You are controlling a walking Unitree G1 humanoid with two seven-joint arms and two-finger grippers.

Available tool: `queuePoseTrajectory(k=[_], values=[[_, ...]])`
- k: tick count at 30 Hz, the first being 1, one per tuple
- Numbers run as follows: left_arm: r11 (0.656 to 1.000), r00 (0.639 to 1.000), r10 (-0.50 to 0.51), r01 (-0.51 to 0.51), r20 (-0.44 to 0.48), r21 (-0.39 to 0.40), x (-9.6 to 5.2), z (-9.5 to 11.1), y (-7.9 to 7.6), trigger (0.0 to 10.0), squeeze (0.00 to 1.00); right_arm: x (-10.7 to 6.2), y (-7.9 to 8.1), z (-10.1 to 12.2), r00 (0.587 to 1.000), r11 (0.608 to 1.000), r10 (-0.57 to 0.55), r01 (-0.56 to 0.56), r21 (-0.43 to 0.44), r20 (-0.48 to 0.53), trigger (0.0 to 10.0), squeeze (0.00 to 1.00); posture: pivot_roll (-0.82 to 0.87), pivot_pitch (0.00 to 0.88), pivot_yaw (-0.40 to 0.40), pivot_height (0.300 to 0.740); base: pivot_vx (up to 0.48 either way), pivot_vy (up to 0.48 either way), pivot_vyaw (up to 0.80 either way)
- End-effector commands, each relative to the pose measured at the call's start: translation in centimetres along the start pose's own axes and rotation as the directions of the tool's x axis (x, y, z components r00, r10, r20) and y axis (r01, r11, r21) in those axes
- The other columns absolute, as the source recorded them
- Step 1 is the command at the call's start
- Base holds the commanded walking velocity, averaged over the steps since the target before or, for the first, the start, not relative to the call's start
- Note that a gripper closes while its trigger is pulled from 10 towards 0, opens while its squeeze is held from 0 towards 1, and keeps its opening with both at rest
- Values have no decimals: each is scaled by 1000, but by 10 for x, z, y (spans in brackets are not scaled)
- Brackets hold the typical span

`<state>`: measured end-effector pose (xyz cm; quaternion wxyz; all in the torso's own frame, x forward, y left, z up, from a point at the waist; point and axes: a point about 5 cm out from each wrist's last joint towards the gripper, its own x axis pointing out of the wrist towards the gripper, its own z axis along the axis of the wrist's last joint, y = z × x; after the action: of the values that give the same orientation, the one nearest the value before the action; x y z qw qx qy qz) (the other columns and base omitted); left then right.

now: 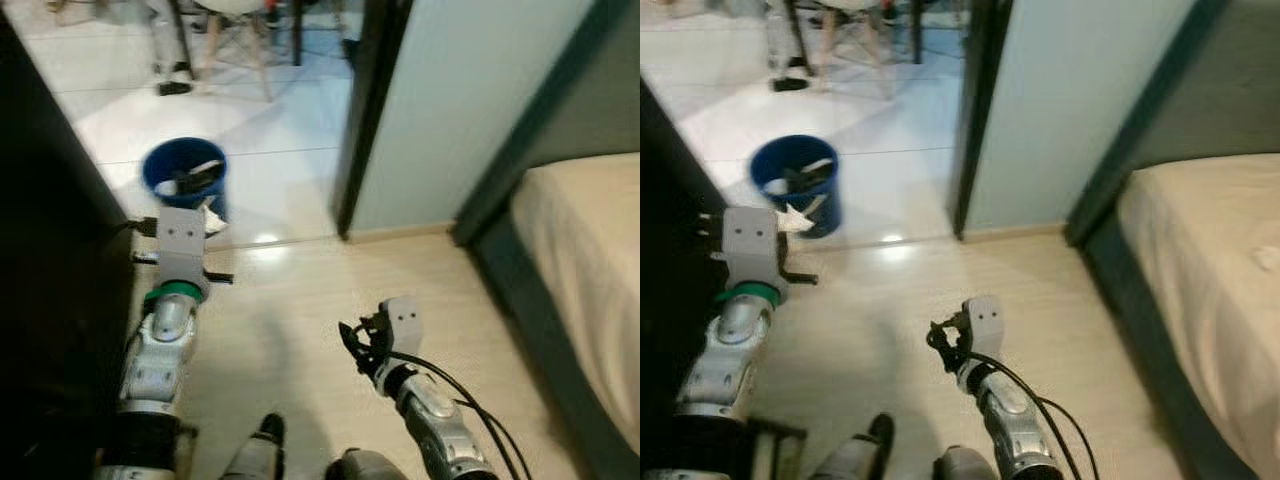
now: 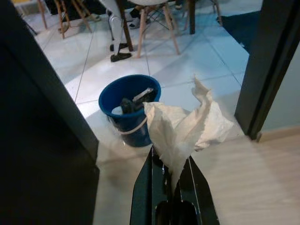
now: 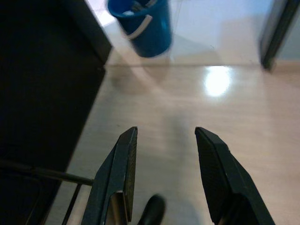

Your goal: Clean up the room

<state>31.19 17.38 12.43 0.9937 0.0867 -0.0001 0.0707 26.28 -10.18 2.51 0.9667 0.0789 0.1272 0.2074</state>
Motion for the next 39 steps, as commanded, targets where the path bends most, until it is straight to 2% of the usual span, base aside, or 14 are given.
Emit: queuePoseTrajectory(k=[1,2,4,5,7,11,14,25,39], values=[[1000,1000,-7,7,0,1,-1,-2,-2,10000,0,0,1,8,999,999,16,-15,-29,44,10000,0,-28,75,-23,740,300,0,0],[1000,1000,-9,9,4,2,-1,-2,-3,10000,0,2,3,16,996,998,30,-26,-56,78,10000,0,-28,75,-23,740,480,0,0],[1000,1000,-9,9,4,2,-1,-2,-3,10000,0,2,3,16,996,998,30,-26,-56,78,10000,0,-28,75,-23,740,480,0,0],[1000,1000,-12,12,10,7,0,0,-4,10000,0,4,3,25,993,997,33,-24,-78,112,10000,0,-28,74,-21,740,480,0,0],[1000,1000,-12,12,10,7,0,0,-4,10000,0,4,3,25,993,997,33,-24,-78,112,10000,0,-28,74,-21,740,480,0,0],[1000,1000,-18,17,16,11,0,1,-5,10000,0,9,0,40,986,993,25,-5,-120,166,10000,0,-26,76,-20,740,480,0,0],[1000,1000,-18,18,17,12,0,1,-5,10000,0,9,0,40,985,993,24,-3,-120,168,10000,0,-26,76,-20,740,480,0,0],[1000,1000,-16,16,17,13,0,0,-4,10000,0,8,2,42,983,991,42,-17,-136,179,10000,0,-26,76,-21,740,480,0,641],[1000,1000,-16,16,16,17,1,-1,-4,10000,0,8,5,43,981,988,81,-55,-144,175,10000,0,-26,70,-21,740,480,0,0]])
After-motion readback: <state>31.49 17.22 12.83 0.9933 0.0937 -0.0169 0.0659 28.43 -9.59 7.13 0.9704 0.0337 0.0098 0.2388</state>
